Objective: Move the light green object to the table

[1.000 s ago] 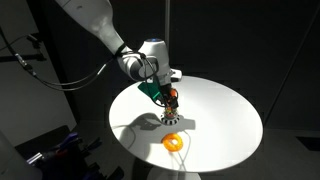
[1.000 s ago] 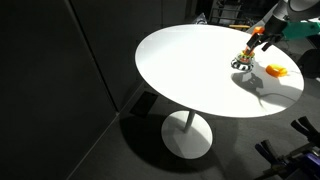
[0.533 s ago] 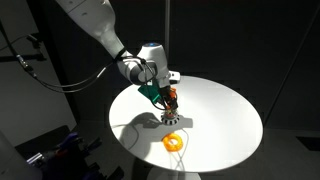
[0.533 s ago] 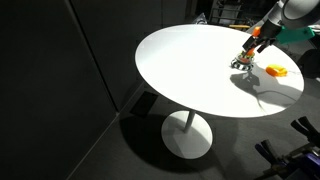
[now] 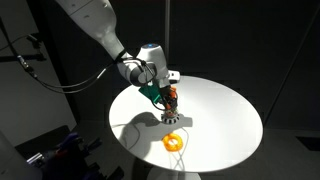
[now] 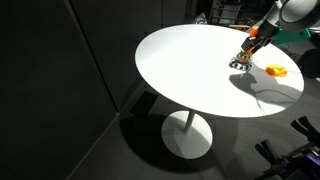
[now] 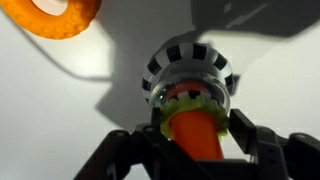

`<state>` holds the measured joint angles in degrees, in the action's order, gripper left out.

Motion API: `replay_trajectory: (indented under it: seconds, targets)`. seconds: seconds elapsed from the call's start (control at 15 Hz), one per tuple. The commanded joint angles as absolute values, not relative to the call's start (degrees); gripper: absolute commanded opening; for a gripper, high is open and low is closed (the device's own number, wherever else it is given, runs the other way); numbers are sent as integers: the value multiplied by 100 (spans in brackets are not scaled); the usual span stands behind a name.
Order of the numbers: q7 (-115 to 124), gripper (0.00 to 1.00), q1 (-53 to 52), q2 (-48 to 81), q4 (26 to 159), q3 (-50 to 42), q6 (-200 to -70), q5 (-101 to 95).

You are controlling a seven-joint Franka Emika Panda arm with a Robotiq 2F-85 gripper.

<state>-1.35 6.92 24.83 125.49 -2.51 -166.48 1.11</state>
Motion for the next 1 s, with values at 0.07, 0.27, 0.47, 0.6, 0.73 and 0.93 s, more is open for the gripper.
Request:
replay_trajectory:
  seconds: [0.07, 0.27, 0.47, 0.6, 0.73, 0.93]
  targets:
    - [-231, 44, 793, 2443, 12510, -168, -16683, 229]
    - [-204, 44, 778, 2340, 12555, -197, -16621, 218]
    - [-164, 44, 754, 2210, 12574, -235, -16558, 207]
    - [-108, 44, 706, 2099, 12578, -290, -16489, 178]
    - [-82, 44, 695, 1973, 12581, -301, -16414, 189]
    - [-58, 44, 678, 1699, 12615, -295, -16289, 209]
